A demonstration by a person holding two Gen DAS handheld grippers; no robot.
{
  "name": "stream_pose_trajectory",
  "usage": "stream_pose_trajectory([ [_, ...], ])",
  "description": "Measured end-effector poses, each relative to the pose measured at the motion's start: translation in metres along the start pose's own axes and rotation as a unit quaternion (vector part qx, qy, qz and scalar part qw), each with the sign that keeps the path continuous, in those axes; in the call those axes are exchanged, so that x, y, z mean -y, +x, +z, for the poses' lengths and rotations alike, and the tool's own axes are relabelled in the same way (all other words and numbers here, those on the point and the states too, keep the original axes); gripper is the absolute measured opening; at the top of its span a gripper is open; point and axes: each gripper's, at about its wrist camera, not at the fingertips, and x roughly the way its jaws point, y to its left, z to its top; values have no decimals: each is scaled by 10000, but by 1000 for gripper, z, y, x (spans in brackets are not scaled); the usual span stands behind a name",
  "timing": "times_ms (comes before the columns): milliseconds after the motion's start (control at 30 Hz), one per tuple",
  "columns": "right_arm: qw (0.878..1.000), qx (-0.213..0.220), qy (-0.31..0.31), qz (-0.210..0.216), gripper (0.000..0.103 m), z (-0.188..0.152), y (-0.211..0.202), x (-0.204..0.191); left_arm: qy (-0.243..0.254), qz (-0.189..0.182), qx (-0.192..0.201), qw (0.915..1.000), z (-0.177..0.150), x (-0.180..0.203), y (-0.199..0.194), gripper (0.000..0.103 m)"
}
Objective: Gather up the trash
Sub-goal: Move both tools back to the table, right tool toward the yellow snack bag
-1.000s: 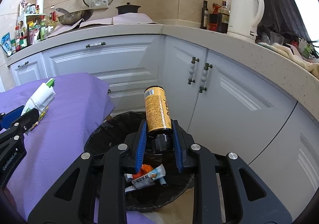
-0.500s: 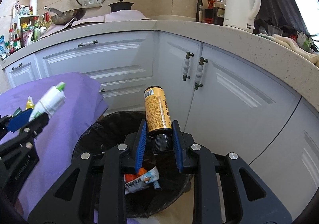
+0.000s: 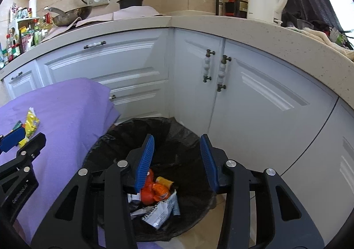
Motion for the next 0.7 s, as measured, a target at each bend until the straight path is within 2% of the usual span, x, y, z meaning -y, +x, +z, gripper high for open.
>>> stream_pose_trajectory([
  [167, 9997, -46, -106, 236, 42, 2, -3, -23, -213, 211, -10, 9995, -6, -31, -11, 50],
  [400, 9963, -82, -399, 754, 42, 5, -10, -79, -493, 672, -74, 9965, -18, -82, -23, 50],
  [700, 9876, -269, -788, 1331, 42, 8, -10, -161, -940, 1415, -144, 9854, -39, -163, -36, 53],
])
